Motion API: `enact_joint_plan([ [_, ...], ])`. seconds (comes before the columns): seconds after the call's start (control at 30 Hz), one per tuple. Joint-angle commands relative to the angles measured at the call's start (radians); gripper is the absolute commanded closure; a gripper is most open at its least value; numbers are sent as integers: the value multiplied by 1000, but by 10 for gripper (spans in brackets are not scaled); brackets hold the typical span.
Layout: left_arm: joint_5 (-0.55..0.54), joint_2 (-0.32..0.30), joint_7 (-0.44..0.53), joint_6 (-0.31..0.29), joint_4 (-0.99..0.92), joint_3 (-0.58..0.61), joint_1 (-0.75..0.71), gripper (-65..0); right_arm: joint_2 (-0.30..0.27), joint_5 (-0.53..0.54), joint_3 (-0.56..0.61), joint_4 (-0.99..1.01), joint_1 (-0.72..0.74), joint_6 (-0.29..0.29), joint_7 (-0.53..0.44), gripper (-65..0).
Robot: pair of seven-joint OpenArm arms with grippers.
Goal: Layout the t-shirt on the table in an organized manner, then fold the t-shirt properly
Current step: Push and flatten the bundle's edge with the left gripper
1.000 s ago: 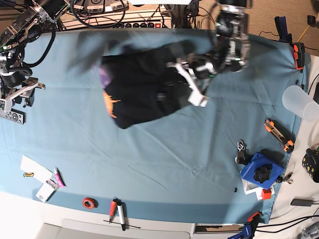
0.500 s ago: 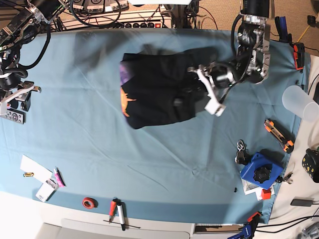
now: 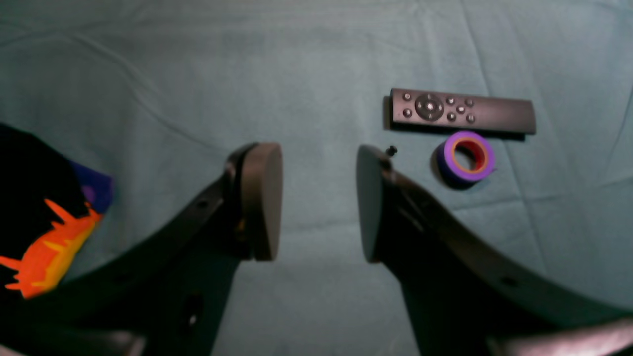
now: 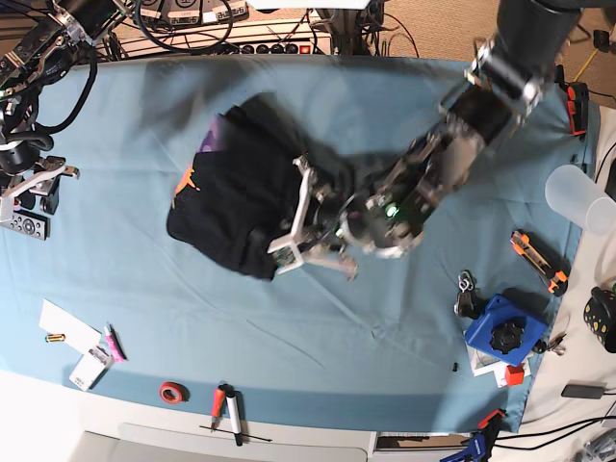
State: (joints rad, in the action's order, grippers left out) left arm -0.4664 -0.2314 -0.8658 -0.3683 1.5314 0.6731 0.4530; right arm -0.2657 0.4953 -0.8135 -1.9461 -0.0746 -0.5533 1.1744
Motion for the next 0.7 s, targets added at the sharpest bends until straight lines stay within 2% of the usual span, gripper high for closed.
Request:
enact_joint_plan([
  [0.0, 24, 13, 39, 5, -16, 20, 64, 0, -19, 9, -5, -17, 10, 1, -22, -249],
  [0.13, 146, 75, 55, 9, -167, 123, 196, 0, -10, 9, -4, -17, 10, 1, -23, -249],
  [0.23, 196, 143, 55, 12, -270, 181, 270, 0, 9, 10, -4, -17, 11, 1, -23, -249],
  [0.43, 297, 278, 52, 13, -377, 217, 327, 0, 42, 9, -4, -16, 10, 0, -23, -249],
  [0.6, 378, 309, 51, 13, -379, 217, 328, 0, 41, 8, -4, -16, 10, 0, -23, -249],
  [0.63, 392, 309, 51, 13, -379, 217, 328, -23, 41, 9, -4, -16, 10, 0, -23, -249],
  [0.67, 409, 308, 51, 13, -379, 217, 328, -80, 41, 9, -4, -16, 10, 0, -23, -249],
])
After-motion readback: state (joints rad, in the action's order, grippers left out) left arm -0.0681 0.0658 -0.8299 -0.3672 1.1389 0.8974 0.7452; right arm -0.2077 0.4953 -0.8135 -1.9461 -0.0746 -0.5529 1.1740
